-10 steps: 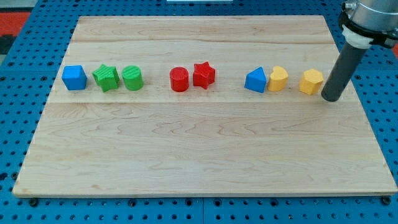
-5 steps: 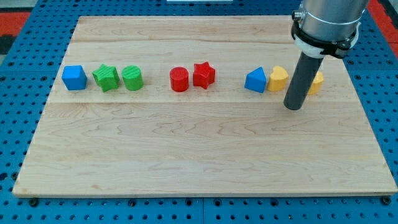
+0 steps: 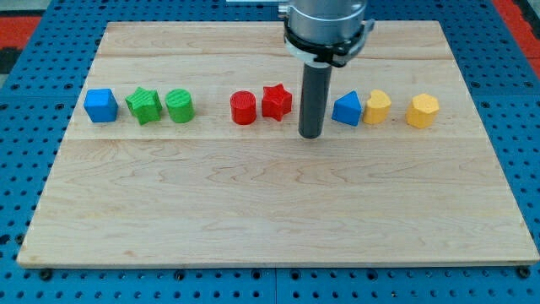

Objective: Point your hand above the red star

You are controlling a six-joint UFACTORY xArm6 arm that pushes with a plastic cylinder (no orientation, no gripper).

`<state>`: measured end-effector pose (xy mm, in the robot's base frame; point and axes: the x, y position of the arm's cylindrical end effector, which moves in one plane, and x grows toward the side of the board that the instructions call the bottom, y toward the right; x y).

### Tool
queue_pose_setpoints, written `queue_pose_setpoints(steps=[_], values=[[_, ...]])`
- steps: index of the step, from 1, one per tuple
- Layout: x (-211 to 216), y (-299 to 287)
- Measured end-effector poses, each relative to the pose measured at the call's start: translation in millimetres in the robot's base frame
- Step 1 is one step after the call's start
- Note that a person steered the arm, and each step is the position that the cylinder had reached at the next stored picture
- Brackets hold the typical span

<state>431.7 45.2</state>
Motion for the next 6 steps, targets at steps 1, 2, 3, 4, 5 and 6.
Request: queue_pose_setpoints(steps=[1,2,3,4,5,6], values=[[-12.4,11.5],[-45.1,18.3],[-83.1,18.5],[-114.3,-22.1],[-90.6,-42.5],[-80.7,-45.2]])
